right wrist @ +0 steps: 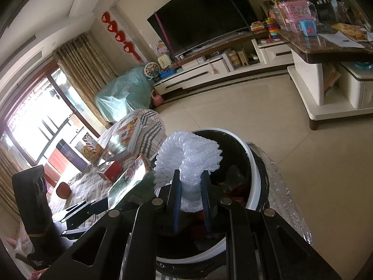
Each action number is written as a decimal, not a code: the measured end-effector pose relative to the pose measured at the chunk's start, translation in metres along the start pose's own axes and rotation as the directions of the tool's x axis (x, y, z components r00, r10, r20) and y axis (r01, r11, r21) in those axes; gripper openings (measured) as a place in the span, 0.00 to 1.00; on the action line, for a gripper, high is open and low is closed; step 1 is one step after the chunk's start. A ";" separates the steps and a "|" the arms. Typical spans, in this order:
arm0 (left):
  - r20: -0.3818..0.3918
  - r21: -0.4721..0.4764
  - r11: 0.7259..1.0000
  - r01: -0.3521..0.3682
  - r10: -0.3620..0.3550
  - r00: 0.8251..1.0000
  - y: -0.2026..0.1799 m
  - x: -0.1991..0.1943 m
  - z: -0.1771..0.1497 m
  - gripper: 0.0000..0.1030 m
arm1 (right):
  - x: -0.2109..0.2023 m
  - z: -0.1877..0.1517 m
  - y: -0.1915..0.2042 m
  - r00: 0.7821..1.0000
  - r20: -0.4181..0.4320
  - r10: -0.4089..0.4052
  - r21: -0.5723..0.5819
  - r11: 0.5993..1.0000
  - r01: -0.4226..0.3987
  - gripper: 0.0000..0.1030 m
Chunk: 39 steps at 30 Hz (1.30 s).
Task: Collect trash
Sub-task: 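Carry the green carton with the left tool while the right tool carries the white cup over the bin, then open both tools to drop the green carton and white cup into the bin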
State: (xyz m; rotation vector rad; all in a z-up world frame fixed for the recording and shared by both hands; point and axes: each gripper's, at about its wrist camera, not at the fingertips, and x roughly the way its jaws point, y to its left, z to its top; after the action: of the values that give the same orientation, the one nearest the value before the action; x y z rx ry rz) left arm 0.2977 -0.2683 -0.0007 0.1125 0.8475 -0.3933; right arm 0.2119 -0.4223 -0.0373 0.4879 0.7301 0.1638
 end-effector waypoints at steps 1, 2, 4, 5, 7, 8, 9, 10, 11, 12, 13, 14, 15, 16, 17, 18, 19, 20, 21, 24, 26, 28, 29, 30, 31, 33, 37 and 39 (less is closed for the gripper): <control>-0.002 0.000 1.000 -0.001 0.001 1.000 0.000 0.001 0.000 0.54 | 0.000 0.000 0.000 1.000 0.000 -0.001 0.000 1.000 0.001 0.16; -0.003 0.001 1.000 -0.002 0.002 1.000 -0.001 0.001 0.001 0.54 | 0.001 0.000 0.001 1.000 -0.001 -0.001 0.000 1.000 0.001 0.16; -0.006 0.002 1.000 -0.004 0.004 1.000 -0.001 0.002 0.001 0.54 | 0.001 -0.001 0.000 1.000 -0.003 -0.003 0.000 1.000 0.003 0.16; -0.007 0.002 1.000 -0.004 0.004 1.000 -0.001 0.002 0.002 0.54 | 0.001 -0.001 -0.001 1.000 -0.003 -0.004 0.000 1.000 0.004 0.16; -0.008 0.003 1.000 -0.006 0.006 1.000 -0.002 0.002 0.002 0.54 | 0.002 -0.001 0.000 1.000 -0.003 -0.005 -0.001 1.000 0.005 0.16; -0.009 0.004 1.000 -0.007 0.007 1.000 -0.002 0.003 0.002 0.54 | 0.002 0.000 0.000 1.000 -0.004 -0.004 -0.001 1.000 0.004 0.16; -0.010 0.004 1.000 -0.009 0.009 1.000 -0.002 0.003 0.002 0.54 | 0.002 -0.001 -0.001 1.000 -0.004 -0.005 -0.001 1.000 0.005 0.16; -0.010 0.004 1.000 -0.009 0.009 1.000 -0.002 0.004 0.002 0.54 | 0.002 -0.001 -0.001 1.000 -0.004 -0.006 -0.002 1.000 0.006 0.16; -0.011 0.004 1.000 -0.009 0.009 1.000 -0.002 0.004 0.002 0.54 | 0.002 -0.001 -0.001 1.000 -0.005 -0.004 -0.002 1.000 0.004 0.16; -0.010 0.004 1.000 -0.010 0.010 1.000 -0.002 0.004 0.002 0.54 | 0.002 -0.001 -0.001 1.000 -0.005 -0.004 -0.003 1.000 0.004 0.16; -0.010 0.005 1.000 -0.009 0.010 1.000 -0.002 0.004 0.002 0.54 | 0.002 -0.001 -0.002 1.000 -0.006 -0.004 -0.003 1.000 0.004 0.16; -0.010 0.005 1.000 -0.009 0.009 1.000 -0.002 0.004 0.002 0.54 | 0.003 -0.001 -0.002 1.000 -0.007 -0.004 -0.004 1.000 0.004 0.16; -0.010 0.005 1.000 -0.009 0.009 1.000 -0.002 0.004 0.002 0.54 | 0.003 -0.002 -0.003 1.000 -0.008 -0.005 -0.005 1.000 0.005 0.16; -0.010 0.005 1.000 -0.009 0.009 1.000 -0.002 0.004 0.002 0.54 | 0.003 -0.002 -0.003 1.000 -0.008 -0.006 -0.006 1.000 0.006 0.16; -0.010 0.005 1.000 -0.009 0.009 1.000 -0.002 0.004 0.002 0.54 | 0.003 -0.002 -0.003 1.000 -0.009 -0.004 -0.005 1.000 0.004 0.16; -0.010 0.004 1.000 -0.008 0.008 1.000 -0.002 0.004 0.003 0.54 | 0.003 -0.002 -0.004 1.000 -0.010 -0.004 -0.006 1.000 0.004 0.16; -0.011 0.002 1.000 -0.007 0.007 1.000 -0.001 0.005 0.003 0.54 | 0.003 -0.001 -0.004 1.000 -0.010 -0.004 -0.006 1.000 0.004 0.17; -0.011 0.001 1.000 -0.006 0.006 1.000 -0.001 0.005 0.003 0.54 | 0.003 -0.002 -0.004 1.000 -0.011 -0.003 -0.006 1.000 0.003 0.18; -0.011 0.003 1.000 -0.008 0.008 1.000 -0.001 0.005 0.003 0.54 | 0.003 -0.002 -0.005 1.000 -0.013 -0.001 -0.006 1.000 0.001 0.18; -0.012 0.002 1.000 -0.007 0.007 1.000 -0.001 0.005 0.003 0.54 | 0.003 -0.001 -0.004 1.000 -0.017 -0.001 -0.006 1.000 0.001 0.19; -0.013 0.001 1.000 -0.007 0.007 1.000 0.000 0.005 0.003 0.54 | 0.003 0.000 -0.003 1.000 -0.018 -0.001 -0.007 1.000 0.001 0.19; -0.014 0.000 1.000 -0.007 0.007 1.000 0.001 0.005 0.004 0.54 | 0.003 0.000 -0.003 1.000 -0.017 -0.002 -0.007 1.000 0.001 0.19; -0.014 0.000 1.000 -0.007 0.007 1.000 0.001 0.005 0.004 0.54 | 0.003 0.000 -0.004 1.000 -0.019 0.000 -0.007 1.000 0.000 0.19; -0.015 0.000 1.000 -0.007 0.007 1.000 0.001 0.005 0.004 0.54 | 0.003 0.000 -0.005 1.000 -0.020 0.001 -0.006 1.000 -0.001 0.19; -0.016 0.000 1.000 -0.007 0.007 1.000 0.001 0.004 0.004 0.54 | 0.004 -0.001 -0.001 1.000 -0.022 0.001 -0.007 1.000 -0.001 0.19; -0.016 0.001 1.000 -0.008 0.008 1.000 0.001 0.004 0.004 0.54 | 0.004 -0.001 -0.001 1.000 -0.022 0.000 -0.007 1.000 0.000 0.19; -0.019 0.002 1.000 -0.007 0.007 1.000 0.002 0.003 0.004 0.55 | 0.005 0.000 0.000 1.000 -0.022 0.001 -0.005 1.000 -0.001 0.19; -0.016 0.003 1.000 -0.010 0.010 1.000 0.002 0.001 0.004 0.55 | 0.006 -0.001 0.001 1.000 -0.027 0.004 -0.003 1.000 -0.004 0.23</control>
State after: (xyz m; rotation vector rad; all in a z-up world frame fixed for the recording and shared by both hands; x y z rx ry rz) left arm 0.3015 -0.2680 0.0013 0.1228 0.8615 -0.3843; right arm 0.2163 -0.4190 -0.0409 0.4847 0.7557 0.1753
